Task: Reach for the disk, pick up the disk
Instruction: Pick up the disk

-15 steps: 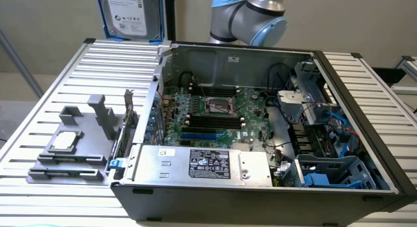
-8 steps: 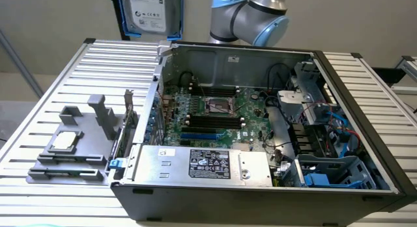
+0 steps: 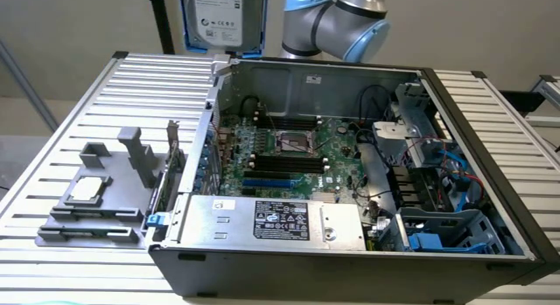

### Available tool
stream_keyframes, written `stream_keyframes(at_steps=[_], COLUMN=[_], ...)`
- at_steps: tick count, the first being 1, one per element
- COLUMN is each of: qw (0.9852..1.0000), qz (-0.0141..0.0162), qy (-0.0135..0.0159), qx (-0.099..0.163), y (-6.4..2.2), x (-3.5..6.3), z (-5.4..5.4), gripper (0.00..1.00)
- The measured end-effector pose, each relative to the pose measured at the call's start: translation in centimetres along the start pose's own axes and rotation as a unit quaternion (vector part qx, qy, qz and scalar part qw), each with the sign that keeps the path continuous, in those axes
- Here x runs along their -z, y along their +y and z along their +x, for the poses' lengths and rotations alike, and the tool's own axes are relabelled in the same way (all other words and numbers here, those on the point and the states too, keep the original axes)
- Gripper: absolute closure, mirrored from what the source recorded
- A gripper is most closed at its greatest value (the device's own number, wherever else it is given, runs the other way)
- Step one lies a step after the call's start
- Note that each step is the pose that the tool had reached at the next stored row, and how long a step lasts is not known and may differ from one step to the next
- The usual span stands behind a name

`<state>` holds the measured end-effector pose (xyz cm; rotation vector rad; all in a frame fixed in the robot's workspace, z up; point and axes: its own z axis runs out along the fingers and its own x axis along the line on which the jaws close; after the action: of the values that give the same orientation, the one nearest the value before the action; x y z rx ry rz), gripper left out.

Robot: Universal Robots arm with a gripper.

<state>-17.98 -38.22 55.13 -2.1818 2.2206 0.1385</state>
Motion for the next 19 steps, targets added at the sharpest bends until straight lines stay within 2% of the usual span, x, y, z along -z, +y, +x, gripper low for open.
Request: stream_keyframes(at_steps=[10, 19], qw=[1.0000, 1.0000], qz=[0.0004, 0.0047], qy=[-0.0003, -0.0003], qx=[0.000, 0.000], y=[-3.66, -6.61], x=[0.08, -0.43], z=[1.7, 3.5], gripper=[0.67, 0.67])
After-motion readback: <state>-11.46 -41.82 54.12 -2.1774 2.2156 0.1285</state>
